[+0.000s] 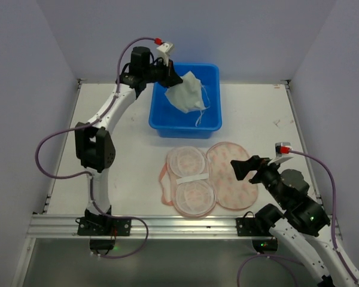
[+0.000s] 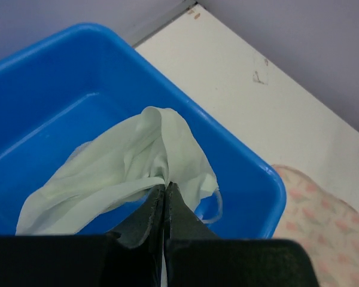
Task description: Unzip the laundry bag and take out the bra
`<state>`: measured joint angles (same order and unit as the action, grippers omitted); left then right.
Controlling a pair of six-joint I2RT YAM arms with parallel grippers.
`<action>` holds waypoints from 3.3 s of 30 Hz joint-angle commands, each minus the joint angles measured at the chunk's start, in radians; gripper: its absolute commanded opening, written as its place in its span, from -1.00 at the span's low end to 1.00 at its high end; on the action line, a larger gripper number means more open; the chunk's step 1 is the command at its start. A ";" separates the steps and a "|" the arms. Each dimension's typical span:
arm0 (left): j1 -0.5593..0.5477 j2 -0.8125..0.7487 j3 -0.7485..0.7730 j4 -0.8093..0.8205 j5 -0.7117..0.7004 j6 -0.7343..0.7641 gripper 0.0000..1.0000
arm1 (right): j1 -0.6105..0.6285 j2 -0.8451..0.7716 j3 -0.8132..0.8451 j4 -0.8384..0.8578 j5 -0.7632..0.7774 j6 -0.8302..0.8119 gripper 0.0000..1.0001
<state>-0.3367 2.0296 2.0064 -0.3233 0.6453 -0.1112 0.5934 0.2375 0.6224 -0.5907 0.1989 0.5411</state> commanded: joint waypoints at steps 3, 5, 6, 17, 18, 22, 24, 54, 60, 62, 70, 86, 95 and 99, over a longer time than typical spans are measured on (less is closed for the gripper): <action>0.039 0.197 0.035 0.174 0.148 -0.043 -1.00 | -0.003 0.028 -0.010 0.014 0.000 -0.015 0.97; 0.048 0.289 0.043 0.210 0.195 -0.113 -0.95 | -0.003 0.040 -0.009 0.014 -0.003 -0.018 0.97; 0.048 0.314 0.043 0.217 0.208 -0.136 -0.89 | -0.001 0.043 -0.007 0.014 -0.003 -0.018 0.97; 0.051 0.244 0.038 0.041 -0.007 -0.153 1.00 | -0.004 0.091 0.002 -0.015 0.056 0.009 0.97; 0.051 0.221 0.038 0.027 -0.025 -0.153 1.00 | -0.003 0.106 0.008 -0.032 0.063 0.026 0.97; 0.051 0.075 0.038 -0.032 -0.110 -0.169 1.00 | -0.004 0.230 0.040 -0.073 0.088 0.080 0.97; 0.051 0.029 0.040 -0.049 -0.125 -0.186 1.00 | -0.006 0.284 0.071 -0.113 0.118 0.126 0.97; 0.051 -1.074 -1.055 -0.100 -0.570 -0.105 1.00 | -0.619 0.988 -0.058 0.193 -0.227 0.206 0.40; 0.051 -1.063 -1.077 -0.085 -0.572 -0.105 1.00 | -0.618 0.968 -0.053 0.164 -0.164 0.192 0.33; 0.051 -1.059 -1.081 -0.080 -0.566 -0.105 1.00 | -0.609 0.942 -0.043 0.134 -0.144 0.183 0.31; 0.051 -1.049 -1.107 -0.060 -0.547 -0.100 1.00 | -0.601 0.978 0.045 0.051 -0.044 0.166 0.33; 0.051 -1.075 -1.134 -0.042 -0.543 -0.091 1.00 | -0.601 1.151 0.073 0.097 -0.171 0.148 -0.53; 0.051 -1.068 -1.135 -0.037 -0.530 -0.091 1.00 | -0.566 1.005 0.137 -0.036 -0.043 0.117 -1.00; 0.051 -1.065 -1.137 -0.034 -0.527 -0.091 1.00 | -0.482 0.932 0.212 -0.142 0.060 0.112 -1.00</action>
<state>-0.2901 0.9703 0.8722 -0.4065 0.1036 -0.2214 0.0639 1.2304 0.7532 -0.6422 0.1493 0.6697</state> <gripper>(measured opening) 0.997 0.007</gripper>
